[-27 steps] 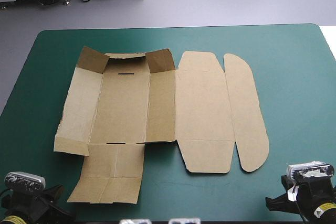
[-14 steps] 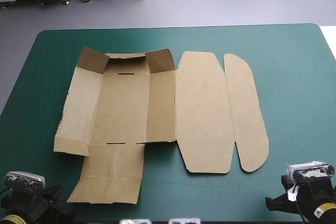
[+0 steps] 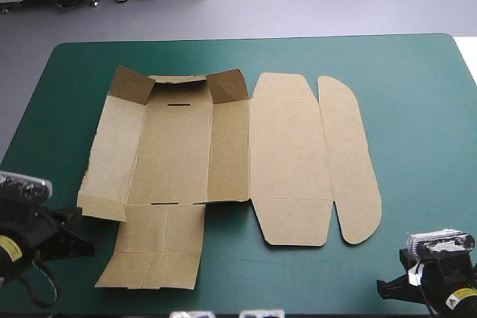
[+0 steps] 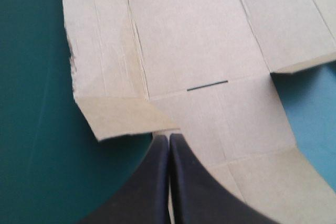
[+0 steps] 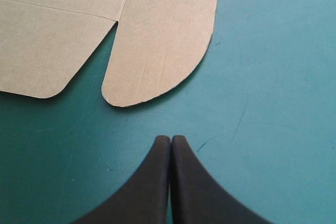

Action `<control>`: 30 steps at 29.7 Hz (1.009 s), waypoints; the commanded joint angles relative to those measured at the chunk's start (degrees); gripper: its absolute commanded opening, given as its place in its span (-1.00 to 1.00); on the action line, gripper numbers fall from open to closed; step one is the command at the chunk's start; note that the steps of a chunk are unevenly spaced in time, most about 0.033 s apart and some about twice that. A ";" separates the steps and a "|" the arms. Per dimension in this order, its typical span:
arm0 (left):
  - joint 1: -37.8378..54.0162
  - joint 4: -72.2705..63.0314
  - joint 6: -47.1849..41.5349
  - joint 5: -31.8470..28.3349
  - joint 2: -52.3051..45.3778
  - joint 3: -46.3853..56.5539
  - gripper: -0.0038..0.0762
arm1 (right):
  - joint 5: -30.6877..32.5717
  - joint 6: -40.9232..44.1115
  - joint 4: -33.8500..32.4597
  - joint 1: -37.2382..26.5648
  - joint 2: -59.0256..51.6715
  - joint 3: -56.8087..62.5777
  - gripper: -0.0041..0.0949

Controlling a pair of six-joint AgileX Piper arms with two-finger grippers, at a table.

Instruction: Fold the box

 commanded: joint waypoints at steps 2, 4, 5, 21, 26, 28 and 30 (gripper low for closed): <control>-0.13 0.31 0.29 -5.33 9.23 -8.17 -0.93 | -3.26 -0.24 0.77 0.02 0.81 -1.48 -0.95; -0.13 0.59 0.29 -6.66 12.50 -9.96 -0.93 | -3.26 -0.24 0.77 0.02 0.81 -1.48 -0.95; -0.13 0.94 0.29 -7.83 14.28 -10.52 -0.93 | -3.26 -0.24 0.77 0.02 0.81 -1.48 -0.95; 3.87 1.86 1.89 -12.49 36.60 -21.39 -0.92 | -3.26 -0.24 0.77 0.02 0.81 -1.48 -0.95; 16.91 -12.69 10.75 -12.38 40.17 -25.56 -0.92 | -3.26 -0.24 0.77 0.02 0.81 -1.48 -0.95; 22.91 -19.22 14.16 -12.38 41.13 -26.21 -0.92 | -3.26 -0.24 0.77 0.02 0.81 -1.48 -0.95; 29.57 -24.57 17.38 -12.13 42.28 -26.21 -0.92 | -3.26 -0.24 0.77 0.02 0.81 -1.48 -0.95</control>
